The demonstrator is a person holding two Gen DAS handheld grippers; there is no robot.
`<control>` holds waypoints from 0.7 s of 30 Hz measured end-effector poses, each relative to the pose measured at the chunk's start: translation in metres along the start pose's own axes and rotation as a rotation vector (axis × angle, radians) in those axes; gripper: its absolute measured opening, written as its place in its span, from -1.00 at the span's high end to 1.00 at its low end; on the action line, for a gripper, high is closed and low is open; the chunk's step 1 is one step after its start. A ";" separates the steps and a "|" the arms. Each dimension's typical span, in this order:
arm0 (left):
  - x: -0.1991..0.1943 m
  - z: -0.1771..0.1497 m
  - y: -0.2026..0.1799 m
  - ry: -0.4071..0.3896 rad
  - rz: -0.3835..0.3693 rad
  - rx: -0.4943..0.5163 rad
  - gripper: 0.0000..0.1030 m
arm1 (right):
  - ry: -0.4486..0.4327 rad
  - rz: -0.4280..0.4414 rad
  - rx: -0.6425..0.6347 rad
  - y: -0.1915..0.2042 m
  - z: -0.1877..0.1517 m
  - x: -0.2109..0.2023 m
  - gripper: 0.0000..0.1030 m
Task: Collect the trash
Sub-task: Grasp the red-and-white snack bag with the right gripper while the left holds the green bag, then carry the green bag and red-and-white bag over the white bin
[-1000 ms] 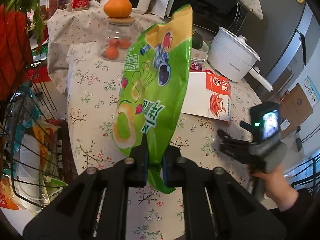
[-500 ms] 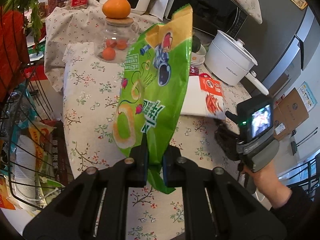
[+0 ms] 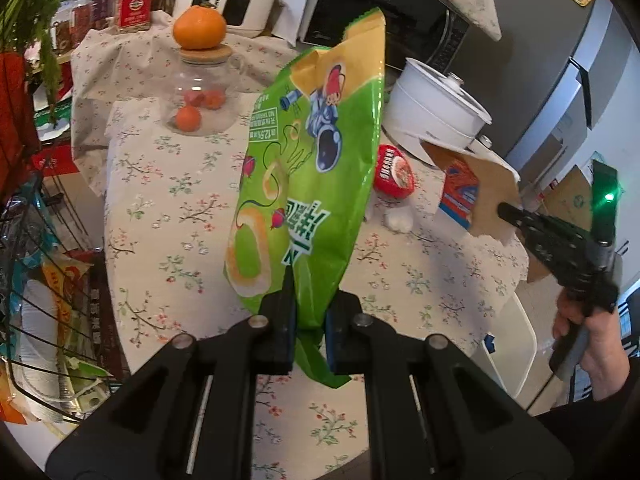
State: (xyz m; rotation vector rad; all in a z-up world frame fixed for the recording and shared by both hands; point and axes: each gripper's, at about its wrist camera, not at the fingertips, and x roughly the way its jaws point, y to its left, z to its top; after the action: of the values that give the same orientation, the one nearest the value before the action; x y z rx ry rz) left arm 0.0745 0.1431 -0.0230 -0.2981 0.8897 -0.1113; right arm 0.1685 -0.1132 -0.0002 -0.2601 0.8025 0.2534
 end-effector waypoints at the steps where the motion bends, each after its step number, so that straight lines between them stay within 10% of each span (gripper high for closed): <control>1: 0.001 0.000 -0.003 0.004 -0.008 0.001 0.76 | 0.011 0.008 0.023 -0.008 -0.004 -0.005 0.97; 21: 0.024 -0.007 -0.088 0.068 -0.140 0.115 0.76 | 0.052 0.030 0.303 -0.138 -0.089 -0.072 0.97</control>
State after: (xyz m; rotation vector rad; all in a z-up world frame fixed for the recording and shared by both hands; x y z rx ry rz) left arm 0.0865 0.0520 -0.0191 -0.2502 0.9262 -0.3027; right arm 0.1049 -0.2799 0.0119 0.0307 0.8849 0.1505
